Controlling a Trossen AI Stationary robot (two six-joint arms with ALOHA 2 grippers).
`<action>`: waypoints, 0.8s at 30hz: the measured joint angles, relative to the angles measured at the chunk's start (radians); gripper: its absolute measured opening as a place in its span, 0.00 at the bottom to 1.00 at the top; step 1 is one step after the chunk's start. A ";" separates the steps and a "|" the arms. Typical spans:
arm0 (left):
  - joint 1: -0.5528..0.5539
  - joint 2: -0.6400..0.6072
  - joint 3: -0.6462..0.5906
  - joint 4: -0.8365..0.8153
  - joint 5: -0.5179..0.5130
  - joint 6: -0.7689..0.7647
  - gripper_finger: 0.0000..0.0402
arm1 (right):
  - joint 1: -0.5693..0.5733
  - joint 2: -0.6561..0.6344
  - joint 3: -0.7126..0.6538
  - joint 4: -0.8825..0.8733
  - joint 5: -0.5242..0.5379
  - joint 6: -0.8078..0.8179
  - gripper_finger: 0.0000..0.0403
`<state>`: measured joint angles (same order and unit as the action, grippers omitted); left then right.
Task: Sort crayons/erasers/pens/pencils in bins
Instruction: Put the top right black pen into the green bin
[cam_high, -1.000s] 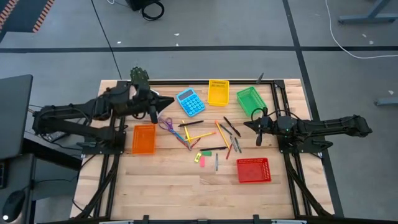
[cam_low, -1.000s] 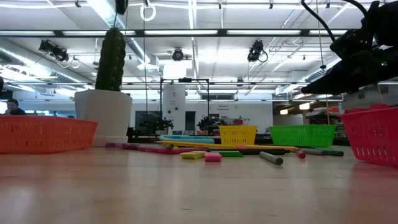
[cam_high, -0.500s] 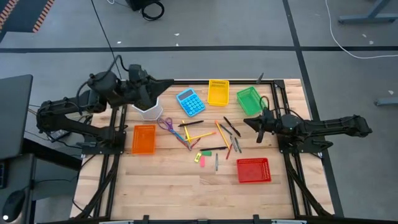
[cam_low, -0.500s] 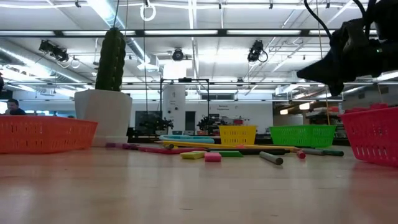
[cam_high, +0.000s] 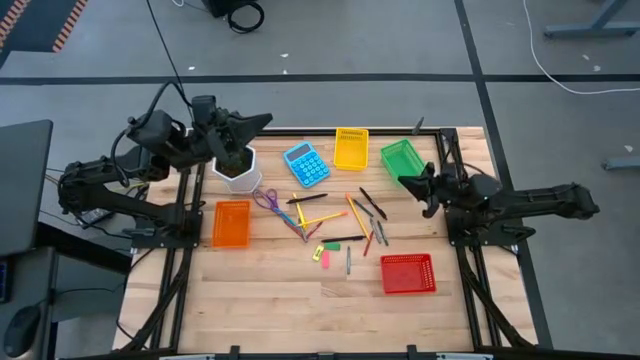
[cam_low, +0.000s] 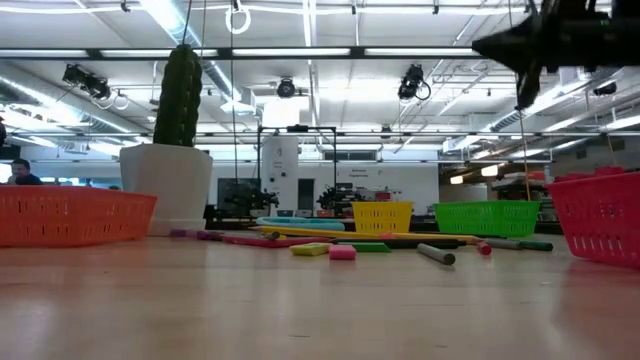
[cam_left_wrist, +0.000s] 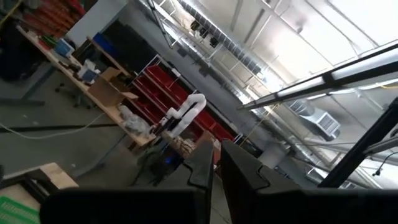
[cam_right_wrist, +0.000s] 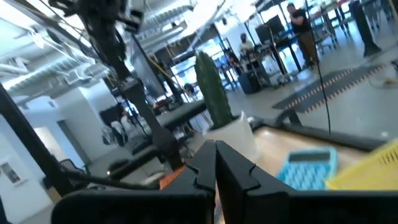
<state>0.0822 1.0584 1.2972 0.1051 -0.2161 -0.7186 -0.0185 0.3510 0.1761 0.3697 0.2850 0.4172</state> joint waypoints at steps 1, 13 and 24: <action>0.000 0.001 0.000 -0.002 0.000 0.030 0.10 | 0.000 0.021 0.036 -0.016 0.000 -0.012 0.03; 0.106 0.004 -0.001 -0.252 0.128 0.129 0.10 | -0.082 0.487 0.627 -0.771 -0.016 -0.082 0.03; 0.114 0.037 0.001 -0.324 0.206 0.279 0.10 | -0.182 0.894 1.120 -1.241 -0.129 -0.008 0.03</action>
<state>0.1964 1.0952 1.2979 -0.2192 -0.0098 -0.4399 -0.2003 1.2450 1.2957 -0.8716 0.1561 0.4088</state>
